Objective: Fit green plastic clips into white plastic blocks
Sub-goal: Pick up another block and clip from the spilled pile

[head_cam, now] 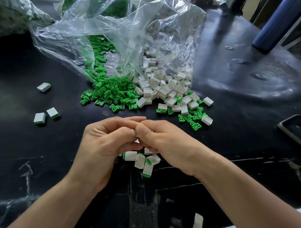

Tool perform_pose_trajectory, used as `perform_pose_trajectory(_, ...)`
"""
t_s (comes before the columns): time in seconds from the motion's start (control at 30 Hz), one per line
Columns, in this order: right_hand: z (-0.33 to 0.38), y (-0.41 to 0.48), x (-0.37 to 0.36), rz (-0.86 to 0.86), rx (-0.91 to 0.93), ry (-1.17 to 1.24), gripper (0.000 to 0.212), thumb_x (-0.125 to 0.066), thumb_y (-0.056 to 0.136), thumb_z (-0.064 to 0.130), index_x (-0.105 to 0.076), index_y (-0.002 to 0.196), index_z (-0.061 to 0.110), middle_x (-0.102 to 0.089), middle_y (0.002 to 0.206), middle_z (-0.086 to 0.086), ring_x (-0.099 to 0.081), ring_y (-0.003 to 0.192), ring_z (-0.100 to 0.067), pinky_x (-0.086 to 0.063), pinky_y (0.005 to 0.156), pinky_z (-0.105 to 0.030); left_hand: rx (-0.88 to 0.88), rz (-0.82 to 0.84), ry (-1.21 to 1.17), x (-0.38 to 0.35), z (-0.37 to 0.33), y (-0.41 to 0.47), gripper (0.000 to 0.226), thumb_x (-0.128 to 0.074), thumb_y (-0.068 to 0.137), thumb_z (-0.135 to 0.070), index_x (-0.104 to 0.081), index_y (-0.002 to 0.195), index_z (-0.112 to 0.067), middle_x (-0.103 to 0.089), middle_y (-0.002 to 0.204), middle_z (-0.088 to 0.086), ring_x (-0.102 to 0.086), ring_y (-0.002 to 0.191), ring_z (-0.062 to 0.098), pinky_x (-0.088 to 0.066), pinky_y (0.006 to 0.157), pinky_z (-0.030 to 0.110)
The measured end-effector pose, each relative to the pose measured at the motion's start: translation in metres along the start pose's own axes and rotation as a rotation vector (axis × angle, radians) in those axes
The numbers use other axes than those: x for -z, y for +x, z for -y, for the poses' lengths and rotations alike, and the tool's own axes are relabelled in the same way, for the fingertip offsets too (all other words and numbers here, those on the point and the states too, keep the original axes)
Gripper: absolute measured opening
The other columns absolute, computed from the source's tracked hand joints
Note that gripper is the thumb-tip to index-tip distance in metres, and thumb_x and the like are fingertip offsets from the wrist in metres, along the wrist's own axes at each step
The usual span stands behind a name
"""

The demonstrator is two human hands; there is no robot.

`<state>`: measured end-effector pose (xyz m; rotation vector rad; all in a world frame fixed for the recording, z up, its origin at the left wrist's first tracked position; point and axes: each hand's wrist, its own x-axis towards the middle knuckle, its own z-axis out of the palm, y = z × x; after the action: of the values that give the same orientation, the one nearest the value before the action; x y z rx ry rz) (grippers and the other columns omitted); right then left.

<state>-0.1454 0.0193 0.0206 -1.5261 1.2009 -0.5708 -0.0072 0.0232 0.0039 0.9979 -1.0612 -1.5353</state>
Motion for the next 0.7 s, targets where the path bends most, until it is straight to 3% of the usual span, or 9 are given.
perform_pose_trajectory(0.13, 0.002, -0.002, 0.000, 0.016, 0.015, 0.022, 0.037, -0.037, 0.099, 0.026, -0.047, 0.064, 0.033, -0.049, 0.048, 0.031, -0.046, 0.052, 0.012, -0.031, 0.059, -0.014, -0.007, 0.002, -0.014, 0.001, -0.001, -0.001, 0.018, -0.066, 0.048, -0.023, -0.074, 0.061, -0.012, -0.073, 0.092, 0.008, -0.070, 0.069, 0.021, -0.055, 0.057, 0.024)
perform_pose_trajectory(0.27, 0.007, -0.005, 0.006, 0.091, 0.032, 0.105, 0.037, -0.034, 0.100, 0.022, -0.048, 0.068, 0.034, -0.051, 0.049, 0.028, -0.049, 0.053, 0.011, -0.034, 0.054, -0.005, -0.009, 0.029, -0.012, 0.001, -0.003, 0.001, 0.015, -0.068, 0.054, -0.007, -0.075, 0.065, -0.014, -0.073, 0.091, 0.008, -0.070, 0.068, 0.021, -0.055, 0.057, 0.024)
perform_pose_trajectory(0.4, 0.009, -0.005, 0.014, 0.098, 0.040, 0.144, 0.035, -0.034, 0.099, 0.027, -0.056, 0.073, 0.031, -0.055, 0.055, 0.022, -0.046, 0.055, 0.005, -0.035, 0.056, -0.009, -0.038, 0.112, 0.001, 0.001, -0.007, 0.003, 0.024, -0.074, 0.061, -0.010, -0.076, 0.085, -0.011, -0.071, 0.087, 0.022, -0.069, 0.072, 0.035, -0.057, 0.065, 0.029)
perform_pose_trajectory(0.53, 0.007, -0.004, 0.019, 0.073, 0.034, 0.104, 0.022, -0.045, 0.095, 0.028, -0.063, 0.083, 0.023, -0.057, 0.072, 0.007, -0.048, 0.063, -0.002, -0.037, 0.060, -0.015, -0.032, 0.107, 0.038, 0.004, -0.007, 0.005, 0.029, -0.075, 0.063, -0.009, -0.074, 0.092, -0.014, -0.072, 0.098, 0.012, -0.070, 0.083, 0.029, -0.057, 0.069, 0.029)
perform_pose_trajectory(0.63, 0.004, -0.004, 0.023, 0.010, 0.044, 0.088, 0.006, -0.062, 0.087, 0.017, -0.065, 0.091, 0.014, -0.056, 0.073, 0.003, -0.052, 0.067, -0.005, -0.045, 0.066, -0.020, -0.025, 0.044, 0.054, 0.008, -0.007, 0.008, 0.024, -0.066, 0.068, -0.009, -0.075, 0.090, -0.013, -0.073, 0.094, 0.011, -0.070, 0.086, 0.025, -0.059, 0.071, 0.031)
perform_pose_trajectory(0.7, 0.001, -0.004, 0.024, -0.014, 0.042, 0.018, 0.006, -0.066, 0.083, 0.013, -0.066, 0.089, 0.016, -0.055, 0.074, 0.002, -0.052, 0.069, -0.008, -0.048, 0.072, -0.030, -0.056, -0.072, 0.143, 0.011, -0.005, 0.013, 0.019, -0.067, 0.071, 0.000, -0.075, 0.083, -0.013, -0.074, 0.086, 0.005, -0.071, 0.080, 0.019, -0.057, 0.061, 0.023)
